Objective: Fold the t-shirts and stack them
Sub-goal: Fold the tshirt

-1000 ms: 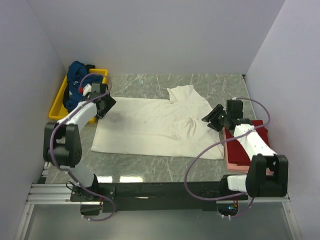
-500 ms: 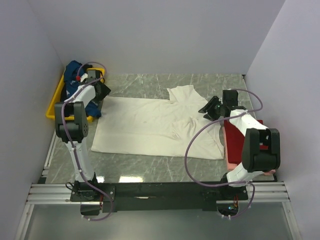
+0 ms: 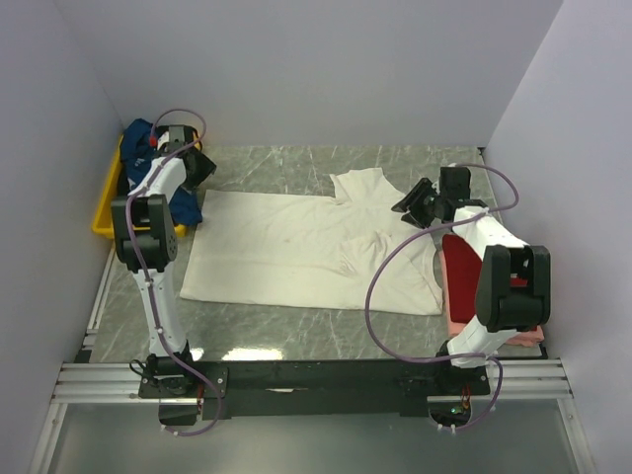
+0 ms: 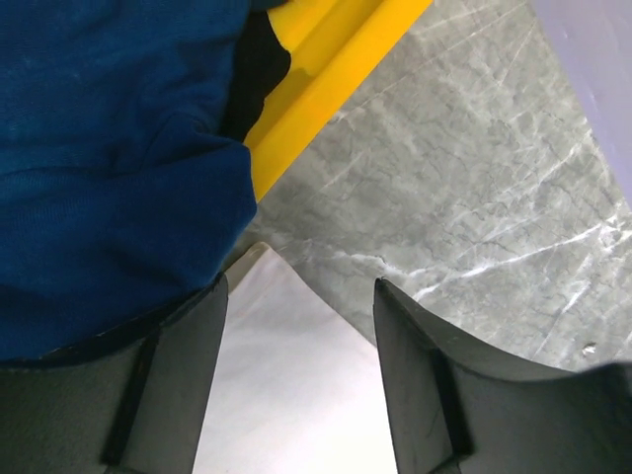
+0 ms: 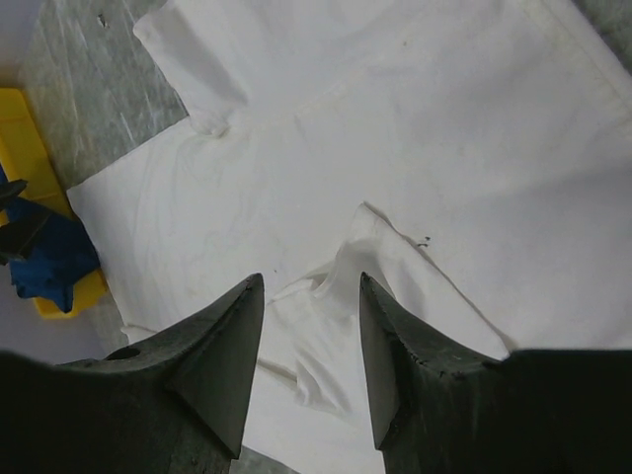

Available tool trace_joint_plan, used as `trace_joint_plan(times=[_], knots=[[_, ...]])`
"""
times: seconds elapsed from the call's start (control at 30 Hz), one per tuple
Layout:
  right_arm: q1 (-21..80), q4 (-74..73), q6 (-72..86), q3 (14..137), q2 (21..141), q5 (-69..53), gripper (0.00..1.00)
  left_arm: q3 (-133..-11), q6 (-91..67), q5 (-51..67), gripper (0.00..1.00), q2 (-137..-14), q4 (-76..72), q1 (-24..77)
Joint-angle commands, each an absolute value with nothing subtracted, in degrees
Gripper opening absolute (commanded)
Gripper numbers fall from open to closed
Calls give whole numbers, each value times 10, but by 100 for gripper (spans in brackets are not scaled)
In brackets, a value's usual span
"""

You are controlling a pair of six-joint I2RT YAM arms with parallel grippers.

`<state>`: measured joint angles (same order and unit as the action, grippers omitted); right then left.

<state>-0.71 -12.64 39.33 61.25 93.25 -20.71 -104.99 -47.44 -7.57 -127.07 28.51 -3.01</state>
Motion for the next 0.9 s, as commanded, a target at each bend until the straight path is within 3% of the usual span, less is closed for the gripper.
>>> trace_joint_plan(times=[0.0,0.3,0.87], knots=[[-4,-113,383,641,929,-211,50,-1056,-455,-126,66,-1245,272,-24],[-4,-124,393,684,953,-211,48,-1147,-459,-299,62,-1290,364,31],[-4,-124,396,706,975,-211,46,-1159,-421,-302,53,-1352,345,47]])
